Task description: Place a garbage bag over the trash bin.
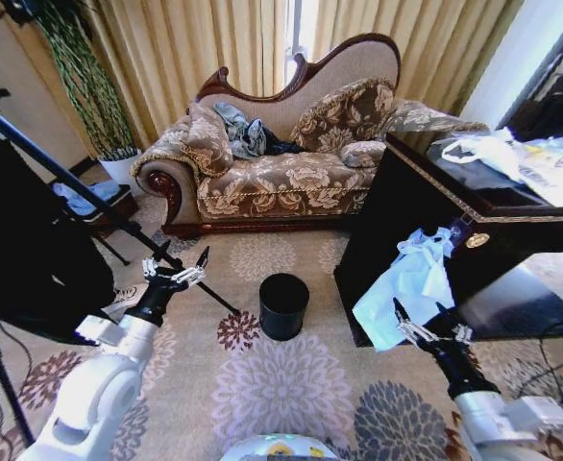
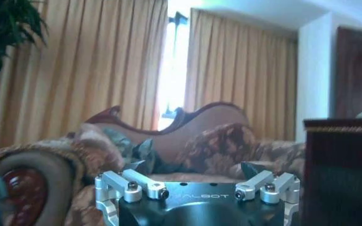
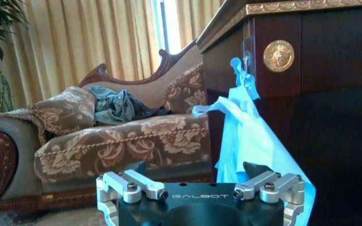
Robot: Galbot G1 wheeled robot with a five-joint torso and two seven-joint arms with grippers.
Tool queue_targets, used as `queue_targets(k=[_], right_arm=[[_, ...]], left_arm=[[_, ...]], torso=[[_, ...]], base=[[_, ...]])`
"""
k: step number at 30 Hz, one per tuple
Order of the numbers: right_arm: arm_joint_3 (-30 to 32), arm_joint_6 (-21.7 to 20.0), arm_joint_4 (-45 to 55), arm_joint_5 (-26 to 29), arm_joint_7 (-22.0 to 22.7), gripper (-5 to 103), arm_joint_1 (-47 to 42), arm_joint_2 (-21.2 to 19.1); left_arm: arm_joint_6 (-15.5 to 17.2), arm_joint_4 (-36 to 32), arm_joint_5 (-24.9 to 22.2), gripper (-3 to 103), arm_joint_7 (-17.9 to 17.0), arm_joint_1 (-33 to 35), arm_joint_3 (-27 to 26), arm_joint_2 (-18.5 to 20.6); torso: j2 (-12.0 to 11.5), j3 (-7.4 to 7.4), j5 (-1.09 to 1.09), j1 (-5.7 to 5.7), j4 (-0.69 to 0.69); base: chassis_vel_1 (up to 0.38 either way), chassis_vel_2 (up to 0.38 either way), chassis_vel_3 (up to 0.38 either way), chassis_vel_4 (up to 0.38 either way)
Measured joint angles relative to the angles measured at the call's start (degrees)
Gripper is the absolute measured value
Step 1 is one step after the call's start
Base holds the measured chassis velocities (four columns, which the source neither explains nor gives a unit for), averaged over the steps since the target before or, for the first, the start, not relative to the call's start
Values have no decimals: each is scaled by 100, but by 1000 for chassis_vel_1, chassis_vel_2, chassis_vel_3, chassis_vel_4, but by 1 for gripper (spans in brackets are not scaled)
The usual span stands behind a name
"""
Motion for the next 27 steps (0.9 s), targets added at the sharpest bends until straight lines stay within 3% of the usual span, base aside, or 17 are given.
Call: queue_targets(k=[3, 5, 9, 11, 12, 13, 14, 17, 21, 22, 26, 27], right_arm=[[-22, -3, -1, -20, 7, 100, -9, 28], [-28, -4, -1, -24, 7, 100, -33, 57], [-31, 10, -1, -48, 5, 100, -46, 71], [-36, 15, -1, -56, 3, 100, -46, 84], [-37, 17, 1, -59, 2, 100, -46, 87], [-37, 17, 1, -59, 2, 100, -46, 87], [-37, 18, 1, -61, 2, 100, -49, 87], [-37, 28, 1, -82, 1, 100, -60, 86], [-49, 46, -39, -92, 1, 100, -62, 71], [-49, 46, -39, -92, 1, 100, -62, 71], [-70, 165, -133, -241, -165, 100, -33, 84], [-70, 165, -133, -241, -165, 100, -33, 84]], left_arm=[[68, -16, 76, 100, 158, -18, -79, 24], [721, -211, 196, 100, 282, -84, -266, 134], [1112, -143, 164, 100, 376, -258, -287, 251], [926, 32, -56, 100, 80, -366, -93, 200], [661, 150, -258, 100, 11, -400, 14, 149], [661, 150, -258, 100, 11, -400, 14, 149], [359, 272, -443, 100, -101, -441, 136, 82], [255, 374, -517, 100, -371, -493, 276, 18], [981, 431, -513, 100, -377, -733, 299, 388], [981, 431, -513, 100, -377, -733, 299, 388], [1765, 942, -1410, 101, -645, -1602, 921, 1095], [1765, 942, -1410, 101, -645, -1602, 921, 1095]], torso=[[0, 0, -2, 0, -2], [0, 0, 2, 0, 0], [0, 0, 1, 0, -2], [0, 0, -2, 0, -1], [0, 0, -2, 0, -1], [0, 0, -2, 0, -1], [0, 0, -2, 0, -1], [0, 0, -4, 0, -1], [0, 0, 1, 0, 1], [0, 0, 1, 0, 1], [0, 1, -3, 1, 0], [0, 1, -3, 1, 0]], base=[[0, 0, 0, 0], [0, 0, 0, 0], [0, 0, 0, 0], [0, 0, 0, 0], [0, 0, 0, 0], [0, 0, 0, 0], [0, 0, 0, 0], [0, 0, 0, 0], [0, 0, 0, 0], [0, 0, 0, 0], [0, 0, 0, 0], [0, 0, 0, 0]])
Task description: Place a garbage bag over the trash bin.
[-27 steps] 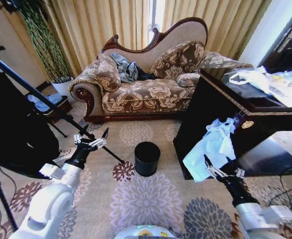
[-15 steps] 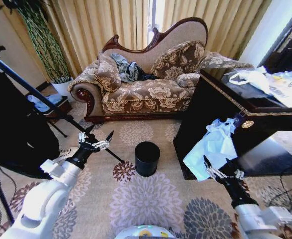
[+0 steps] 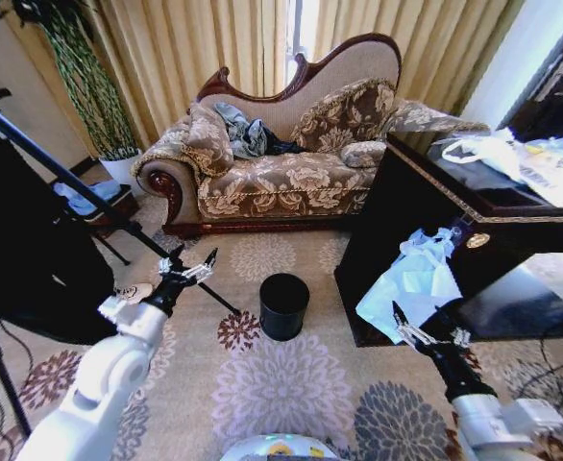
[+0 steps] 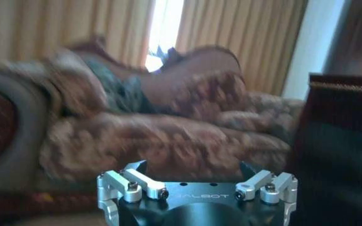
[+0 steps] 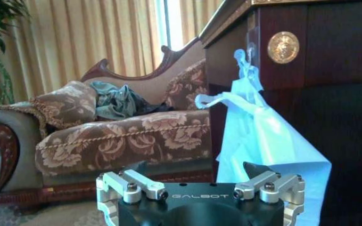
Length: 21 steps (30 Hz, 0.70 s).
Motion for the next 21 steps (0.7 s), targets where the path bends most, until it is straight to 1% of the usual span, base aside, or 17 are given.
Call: queue_targets(k=[1, 3, 4, 6, 7, 8, 10, 11, 12, 13, 14, 15, 16, 17, 18, 20, 21], right_arm=[[1, 42, -14, -16, -42, 100, 14, 12], [25, 102, -44, -13, -119, 100, 30, 38], [25, 102, -44, -13, -119, 100, 30, 38], [82, 220, -101, 1, -218, 100, 34, 60], [112, 270, -126, 35, -272, 100, 34, 66], [112, 270, -126, 35, -272, 100, 34, 66], [159, 353, -166, 132, -384, 100, 33, 79], [189, 399, -188, 170, -474, 100, 31, 93], [215, 458, -208, 193, -574, 100, 31, 106], [215, 458, -208, 193, -574, 100, 31, 106], [243, 503, -237, 197, -668, 100, 32, 115], [281, 571, -287, 197, -762, 100, 44, 120], [318, 624, -338, 200, -835, 100, 61, 119], [343, 645, -378, 229, -897, 100, 70, 116], [343, 645, -378, 229, -897, 100, 70, 116], [428, 737, -464, 315, -1101, 100, 70, 112], [460, 783, -502, 332, -1191, 100, 70, 111]], left_arm=[[119, 83, -261, 97, -119, -269, 216, 131], [215, 273, -789, 100, -347, -913, 775, 308], [215, 273, -789, 100, -347, -913, 775, 308], [301, 460, -1214, 100, -490, -1576, 1322, 370], [381, 547, -1472, 100, -651, -1888, 1603, 375], [381, 547, -1472, 100, -651, -1888, 1603, 375], [512, 733, -2002, 100, -1009, -2495, 2204, 332], [576, 896, -2315, 100, -1194, -2932, 2560, 261], [603, 1063, -2536, 100, -1336, -3345, 2896, 183], [603, 1063, -2536, 100, -1336, -3345, 2896, 183], [612, 1207, -2705, 100, -1430, -3654, 3159, 110], [622, 1381, -2924, 100, -1585, -4018, 3425, 7], [628, 1521, -3155, 103, -1711, -4284, 3579, -89], [637, 1630, -3357, 101, -1789, -4469, 3677, -191], [637, 1630, -3357, 101, -1789, -4469, 3677, -191], [648, 1963, -3811, 99, -1988, -4936, 3922, -544], [645, 2103, -3924, 98, -2031, -5111, 3998, -687]], torso=[[0, 0, 2, 0, -1], [0, -1, 3, 0, -2], [0, -1, 3, 0, -2], [0, 0, 2, 0, -2], [0, 0, 4, 0, -1], [0, 0, 4, 0, -1], [0, 0, 2, 0, -1], [0, 0, 1, 0, -2], [0, 0, 4, 0, -2], [0, 0, 4, 0, -2], [0, 0, 4, 0, -2], [0, 0, 0, 0, -2], [0, 0, 4, 0, -3], [0, -1, 8, 0, -1], [0, -1, 8, 0, -1], [0, 0, 1, 0, -2], [0, 0, 2, 0, -1]], base=[[0, 0, 0, 0], [0, 0, 0, 0], [0, 0, 0, 0], [0, 0, 0, 0], [0, 0, 0, 0], [0, 0, 0, 0], [0, 0, 0, 0], [0, 0, 0, 0], [0, 0, 0, 0], [0, 0, 0, 0], [0, 0, 0, 0], [0, 0, 0, 0], [0, 0, 0, 0], [0, 0, 0, 0], [0, 0, 0, 0], [0, 0, 0, 0], [0, 0, 0, 0]])
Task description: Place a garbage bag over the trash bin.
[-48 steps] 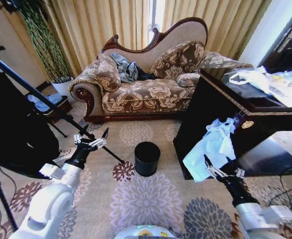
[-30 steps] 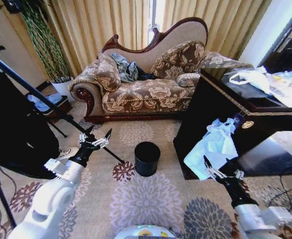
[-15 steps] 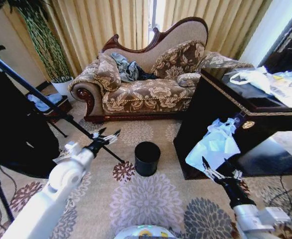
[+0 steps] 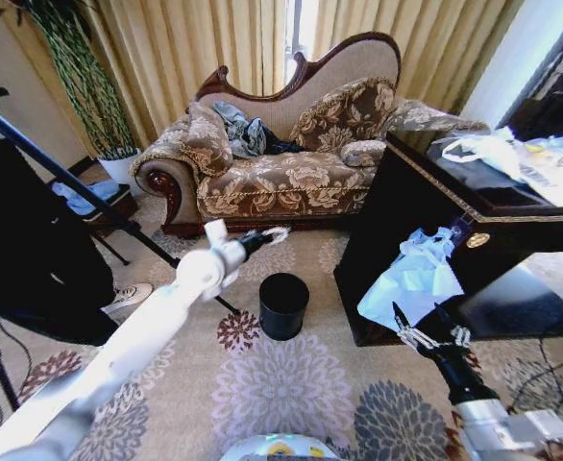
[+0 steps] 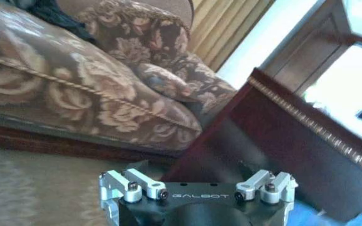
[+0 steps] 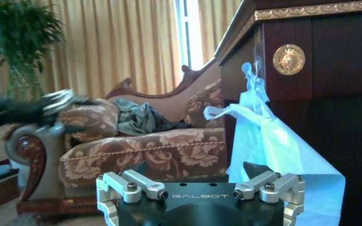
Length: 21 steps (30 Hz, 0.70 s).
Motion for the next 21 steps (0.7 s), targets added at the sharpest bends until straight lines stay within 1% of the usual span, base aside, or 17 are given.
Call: queue_targets(k=[1, 2, 5, 6, 7, 9, 10, 11, 12, 16, 17, 19, 20, 21], right_arm=[[28, 38, -38, 2, -73, 100, 2, -4], [28, 38, -38, 2, -73, 100, 2, -4], [44, 70, -94, -14, -118, 100, 5, -17], [44, 70, -94, -14, -118, 100, 5, -17], [39, 88, -142, -49, -117, 100, 10, -7], [23, 128, -189, -128, -112, 100, 9, 21], [19, 133, -193, -164, -106, 100, 0, 31], [19, 133, -193, -164, -106, 100, 0, 31], [17, 135, -193, -192, -101, 100, -12, 37], [30, 139, -192, -238, -38, 100, -79, 26], [30, 139, -192, -238, -38, 100, -79, 26], [36, 148, -206, -262, -25, 100, -91, 19], [35, 153, -215, -275, -22, 100, -93, 17], [35, 153, -215, -275, -22, 100, -93, 17]], left_arm=[[-3, 157, -194, 98, -42, -215, 105, -151], [-3, 157, -194, 98, -42, -215, 105, -151], [6, 665, -900, 94, -120, -828, 389, -536], [6, 665, -900, 94, -120, -828, 389, -536], [6, 946, -1166, 94, -176, -1031, 448, -794], [5, 1404, -1429, 93, -290, -1282, 530, -1210], [-3, 1537, -1462, 93, -311, -1348, 576, -1344], [-3, 1537, -1462, 93, -311, -1348, 576, -1344], [-14, 1663, -1468, 92, -315, -1397, 635, -1482], [-97, 2171, -1411, 92, -309, -1501, 847, -2271], [-97, 2171, -1411, 92, -309, -1501, 847, -2271], [-151, 2355, -1398, 92, -337, -1499, 938, -2730], [-162, 2436, -1388, 90, -342, -1493, 967, -2896], [-162, 2436, -1388, 90, -342, -1493, 967, -2896]], torso=[[0, 0, 2, 0, -1], [0, 0, 2, 0, -1], [0, 0, 4, 0, 0], [0, 0, 4, 0, 0], [1, -1, 2, -1, 0], [1, 0, 2, 0, -1], [1, -1, 4, 0, -1], [1, -1, 4, 0, -1], [1, -1, 4, 0, -1], [1, 0, 1, -1, 1], [1, 0, 1, -1, 1], [1, -1, 3, 0, -2], [1, -1, 4, -1, -1], [1, -1, 4, -1, -1]], base=[[0, 0, 0, 0], [0, 0, 0, 0], [0, 0, 0, 0], [0, 0, 0, 0], [0, 0, 0, 0], [0, 0, 0, 0], [0, 0, 0, 0], [0, 0, 0, 0], [0, 0, 0, 0], [0, 0, 0, 0], [0, 0, 0, 0], [0, 0, 0, 0], [0, 0, 0, 0], [0, 0, 0, 0]])
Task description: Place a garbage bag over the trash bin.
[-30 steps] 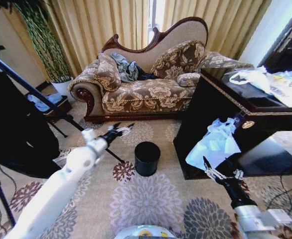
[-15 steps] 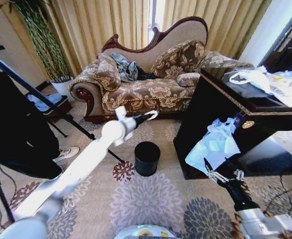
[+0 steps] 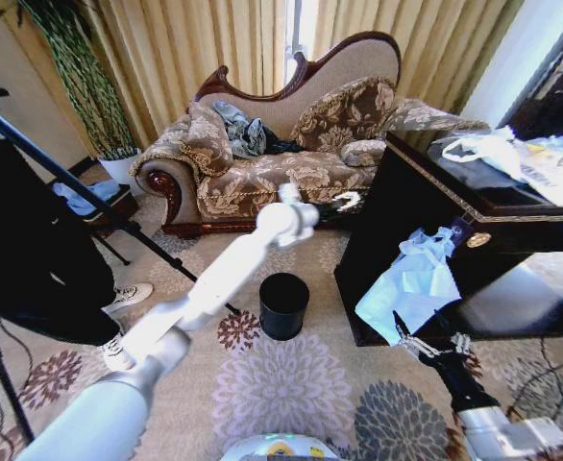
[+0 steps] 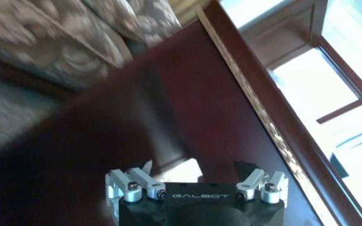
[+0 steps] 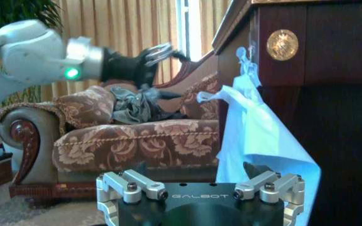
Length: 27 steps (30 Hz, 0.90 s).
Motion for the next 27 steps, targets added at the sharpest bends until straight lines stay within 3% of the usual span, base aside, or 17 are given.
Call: queue_targets(k=[3, 12, 16, 27], right_arm=[[-9, 8, -8, -24, 9, 100, -2, 2], [80, 44, -71, 31, 38, 100, -24, -59], [77, 42, -94, 39, 63, 100, 14, -73], [39, 33, -167, -4, 70, 100, 48, -67]], left_arm=[[-12, 288, 13, 89, -41, 40, 28, -370], [20, 31, 31, 85, -188, 526, 50, -376], [64, 71, 2, 90, -264, 579, 46, -362], [275, 94, -170, 81, -565, 585, 164, -340]], torso=[[0, -1, 0, -1, -2], [0, -1, -3, -1, 1], [0, 0, -3, -1, 1], [0, 0, -4, 0, 1]], base=[[0, 0, 0, 0], [0, 0, 0, 0], [0, 0, 0, 0], [0, 0, 0, 0]])
